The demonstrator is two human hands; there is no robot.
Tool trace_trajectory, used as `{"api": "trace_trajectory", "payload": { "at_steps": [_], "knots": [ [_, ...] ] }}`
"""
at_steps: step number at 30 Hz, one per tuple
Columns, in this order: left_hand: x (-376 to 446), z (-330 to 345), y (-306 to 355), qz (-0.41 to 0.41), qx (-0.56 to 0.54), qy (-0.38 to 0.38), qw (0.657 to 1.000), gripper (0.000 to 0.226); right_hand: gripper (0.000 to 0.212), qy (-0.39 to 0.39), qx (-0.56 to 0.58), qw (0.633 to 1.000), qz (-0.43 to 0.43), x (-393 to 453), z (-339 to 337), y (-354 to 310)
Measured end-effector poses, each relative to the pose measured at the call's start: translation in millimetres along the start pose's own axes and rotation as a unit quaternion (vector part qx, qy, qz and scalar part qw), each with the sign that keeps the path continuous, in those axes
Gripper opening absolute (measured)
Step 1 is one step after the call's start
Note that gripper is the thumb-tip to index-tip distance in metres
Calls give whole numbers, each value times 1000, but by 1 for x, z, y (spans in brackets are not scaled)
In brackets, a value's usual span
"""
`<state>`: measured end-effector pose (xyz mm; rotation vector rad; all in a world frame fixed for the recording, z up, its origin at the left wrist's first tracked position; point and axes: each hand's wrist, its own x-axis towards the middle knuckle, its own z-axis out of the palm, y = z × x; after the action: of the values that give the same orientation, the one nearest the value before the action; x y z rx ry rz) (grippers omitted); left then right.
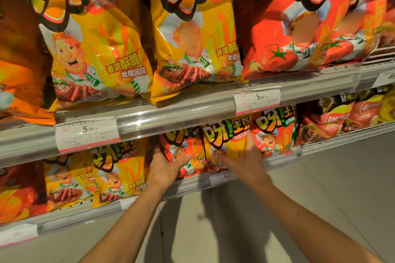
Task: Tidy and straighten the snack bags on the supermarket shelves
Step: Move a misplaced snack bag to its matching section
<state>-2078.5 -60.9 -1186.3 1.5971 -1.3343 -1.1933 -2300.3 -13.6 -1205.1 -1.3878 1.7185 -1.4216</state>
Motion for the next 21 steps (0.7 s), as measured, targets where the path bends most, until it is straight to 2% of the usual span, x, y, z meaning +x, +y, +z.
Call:
{"api": "trace_trajectory", "payload": {
  "at_steps": [9,12,15,21],
  "knots": [
    [-9,-13,-7,32,-72,0,997,62,64,12,33,999,29,-12,-18,-25],
    [-16,-13,-8,43,-83,-2,996,70,66,5,33,999,37,-25,-32,-30],
    [-23,-6,-5,54,-83,-15,995,77,80,3,39,998,58,-41,-46,-24],
    [-30,32,14,92,-97,-50,990,67,78,55,40,994,84,-75,-82,-3]
  ]
}}
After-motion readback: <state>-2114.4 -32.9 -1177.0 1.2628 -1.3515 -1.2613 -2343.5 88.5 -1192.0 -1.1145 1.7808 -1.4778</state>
